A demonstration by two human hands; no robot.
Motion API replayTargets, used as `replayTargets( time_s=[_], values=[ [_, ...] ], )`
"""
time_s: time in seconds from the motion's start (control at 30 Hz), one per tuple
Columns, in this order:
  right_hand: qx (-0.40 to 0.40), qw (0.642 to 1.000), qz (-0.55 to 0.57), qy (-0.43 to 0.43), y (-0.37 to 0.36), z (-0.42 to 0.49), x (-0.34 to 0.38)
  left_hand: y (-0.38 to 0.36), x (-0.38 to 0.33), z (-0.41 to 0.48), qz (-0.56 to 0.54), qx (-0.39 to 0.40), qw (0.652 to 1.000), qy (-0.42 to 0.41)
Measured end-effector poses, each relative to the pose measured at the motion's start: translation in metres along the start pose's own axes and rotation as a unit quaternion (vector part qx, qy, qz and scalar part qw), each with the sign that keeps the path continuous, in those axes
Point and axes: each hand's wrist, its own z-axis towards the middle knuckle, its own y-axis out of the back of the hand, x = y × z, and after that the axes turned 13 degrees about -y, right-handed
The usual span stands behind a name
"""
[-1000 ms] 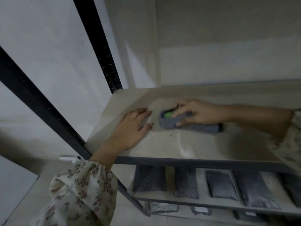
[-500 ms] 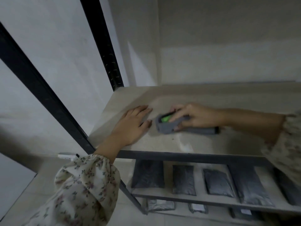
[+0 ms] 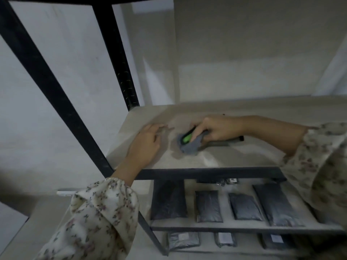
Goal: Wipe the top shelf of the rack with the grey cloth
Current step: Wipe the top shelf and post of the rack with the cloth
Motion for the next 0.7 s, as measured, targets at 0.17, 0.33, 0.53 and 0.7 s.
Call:
replayTargets(
  time_s=[0.17, 0.33, 0.53, 0.7],
  values=[
    [-0.18, 0.883, 0.424, -0.093, 0.021, -0.006, 0.023, 0.005, -0.046, 0.008, -0.162, -0.077, 0.984, -0.011],
    [-0.165, 0.703, 0.687, -0.075, -0.008, 0.013, 0.055, 0.003, -0.095, 0.037, -0.542, -0.222, 0.799, 0.133],
    [-0.364, 0.809, 0.389, -0.247, -0.022, 0.043, 0.057, 0.032, -0.094, 0.025, -0.611, -0.116, 0.763, 0.176],
    [-0.336, 0.892, 0.085, -0.29, -0.023, 0.004, 0.032, 0.048, -0.067, 0.047, -0.276, -0.056, 0.958, 0.058]
  ],
)
